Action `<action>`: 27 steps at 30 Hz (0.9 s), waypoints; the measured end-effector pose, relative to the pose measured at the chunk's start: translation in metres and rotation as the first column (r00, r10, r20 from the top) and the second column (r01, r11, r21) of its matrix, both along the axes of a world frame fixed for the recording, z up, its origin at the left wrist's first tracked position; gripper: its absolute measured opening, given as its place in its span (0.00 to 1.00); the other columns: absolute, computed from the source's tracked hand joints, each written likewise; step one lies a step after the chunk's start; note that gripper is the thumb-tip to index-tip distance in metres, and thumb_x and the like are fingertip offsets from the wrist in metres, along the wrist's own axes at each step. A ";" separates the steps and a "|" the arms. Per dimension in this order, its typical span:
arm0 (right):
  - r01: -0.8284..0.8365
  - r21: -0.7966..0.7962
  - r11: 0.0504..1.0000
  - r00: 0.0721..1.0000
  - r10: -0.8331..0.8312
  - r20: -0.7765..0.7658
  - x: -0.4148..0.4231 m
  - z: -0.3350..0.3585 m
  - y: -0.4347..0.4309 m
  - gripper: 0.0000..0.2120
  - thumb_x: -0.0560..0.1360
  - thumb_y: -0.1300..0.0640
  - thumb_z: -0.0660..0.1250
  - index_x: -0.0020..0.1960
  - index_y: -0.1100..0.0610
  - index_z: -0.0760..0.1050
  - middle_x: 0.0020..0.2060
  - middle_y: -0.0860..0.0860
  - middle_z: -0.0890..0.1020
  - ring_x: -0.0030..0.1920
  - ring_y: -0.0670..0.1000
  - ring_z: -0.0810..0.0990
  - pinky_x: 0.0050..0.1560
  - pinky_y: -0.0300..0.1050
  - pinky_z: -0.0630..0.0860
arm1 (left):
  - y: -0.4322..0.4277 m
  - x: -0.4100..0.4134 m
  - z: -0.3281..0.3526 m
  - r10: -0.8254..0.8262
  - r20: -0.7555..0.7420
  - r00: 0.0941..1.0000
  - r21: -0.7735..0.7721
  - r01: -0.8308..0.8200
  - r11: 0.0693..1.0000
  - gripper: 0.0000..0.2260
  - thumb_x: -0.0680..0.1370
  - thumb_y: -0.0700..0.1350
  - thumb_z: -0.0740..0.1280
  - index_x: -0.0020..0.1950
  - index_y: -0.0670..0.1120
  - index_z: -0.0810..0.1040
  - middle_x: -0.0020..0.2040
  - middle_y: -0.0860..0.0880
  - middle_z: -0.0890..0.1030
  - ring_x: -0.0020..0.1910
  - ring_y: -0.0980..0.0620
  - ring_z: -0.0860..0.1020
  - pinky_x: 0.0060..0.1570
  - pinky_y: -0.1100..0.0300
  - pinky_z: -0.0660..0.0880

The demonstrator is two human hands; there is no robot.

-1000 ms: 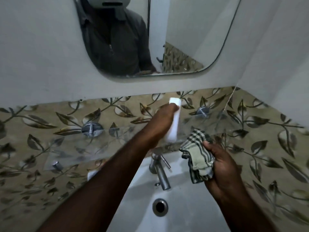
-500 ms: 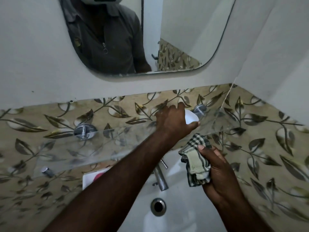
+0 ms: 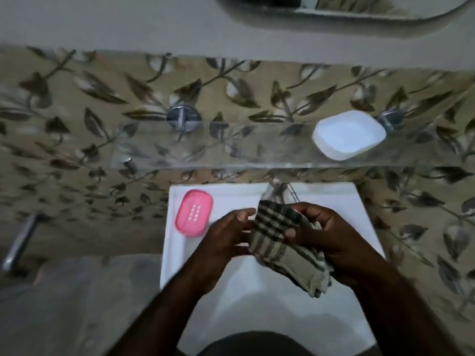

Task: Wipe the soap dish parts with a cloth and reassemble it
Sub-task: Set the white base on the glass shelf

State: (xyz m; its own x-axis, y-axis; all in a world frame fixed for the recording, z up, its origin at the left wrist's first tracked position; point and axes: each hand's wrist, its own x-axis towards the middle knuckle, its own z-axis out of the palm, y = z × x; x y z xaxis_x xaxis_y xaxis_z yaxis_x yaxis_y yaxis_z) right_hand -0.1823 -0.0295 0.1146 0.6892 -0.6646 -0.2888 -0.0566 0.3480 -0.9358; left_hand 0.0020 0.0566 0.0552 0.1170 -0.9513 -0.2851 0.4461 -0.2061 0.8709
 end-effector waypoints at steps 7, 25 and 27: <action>-0.076 0.193 0.978 0.947 0.131 -0.294 0.048 -0.061 0.004 0.09 0.71 0.73 0.67 0.47 0.65 0.82 0.42 0.67 0.84 0.38 0.64 0.84 0.36 0.52 0.82 | 0.017 0.043 -0.052 0.158 0.174 0.972 0.252 -0.199 0.947 0.06 0.78 0.39 0.66 0.43 0.46 0.81 0.36 0.45 0.80 0.29 0.52 0.79 0.29 0.61 0.76; 0.202 0.445 0.872 0.979 -0.179 -0.094 0.076 -0.108 0.022 0.13 0.71 0.65 0.65 0.54 0.70 0.78 0.39 0.66 0.83 0.33 0.59 0.80 0.33 0.48 0.79 | -0.012 0.042 -0.062 0.145 0.537 0.831 0.089 -0.227 0.970 0.05 0.75 0.47 0.72 0.44 0.46 0.81 0.40 0.48 0.84 0.39 0.53 0.82 0.41 0.58 0.78; 0.186 0.396 0.899 0.983 -0.167 -0.082 0.083 -0.111 0.019 0.18 0.69 0.64 0.67 0.58 0.67 0.80 0.49 0.73 0.77 0.44 0.66 0.76 0.52 0.65 0.78 | -0.015 0.063 -0.069 0.218 0.769 0.600 0.012 -0.355 0.935 0.06 0.76 0.46 0.70 0.43 0.45 0.81 0.38 0.48 0.83 0.38 0.51 0.80 0.40 0.58 0.75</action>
